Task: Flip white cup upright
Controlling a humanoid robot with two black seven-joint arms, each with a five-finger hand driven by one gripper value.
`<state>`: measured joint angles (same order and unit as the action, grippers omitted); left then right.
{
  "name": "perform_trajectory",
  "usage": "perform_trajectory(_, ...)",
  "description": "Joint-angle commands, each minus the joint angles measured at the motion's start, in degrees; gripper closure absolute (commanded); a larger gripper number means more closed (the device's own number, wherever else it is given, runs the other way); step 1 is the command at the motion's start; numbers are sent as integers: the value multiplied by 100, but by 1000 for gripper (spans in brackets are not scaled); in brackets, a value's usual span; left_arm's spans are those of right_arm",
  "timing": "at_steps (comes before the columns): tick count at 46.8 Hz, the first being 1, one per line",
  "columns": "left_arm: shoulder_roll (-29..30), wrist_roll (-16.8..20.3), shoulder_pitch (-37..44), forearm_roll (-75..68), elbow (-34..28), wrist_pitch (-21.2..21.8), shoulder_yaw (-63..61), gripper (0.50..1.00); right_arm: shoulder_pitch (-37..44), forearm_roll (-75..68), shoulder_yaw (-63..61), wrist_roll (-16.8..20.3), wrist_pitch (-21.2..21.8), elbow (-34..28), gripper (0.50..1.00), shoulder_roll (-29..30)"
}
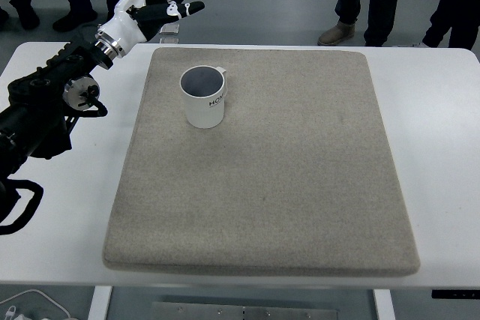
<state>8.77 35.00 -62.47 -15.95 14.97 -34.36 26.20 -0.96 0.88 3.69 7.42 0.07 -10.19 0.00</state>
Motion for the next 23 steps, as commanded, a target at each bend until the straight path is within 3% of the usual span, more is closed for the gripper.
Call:
perform_trajectory(1,-6,0,-11,171,6,192,-1,506,0,0,0,5,-7,0,570,0)
perform_trajectory(8,-15,0,-64,277,41,632,-10,506,0,0,0,5,2,0,570,0)
perform_trajectory(23,-103,0,-64,1164,6,667,-10,506,17,0,-9,-4,2,0,570,0)
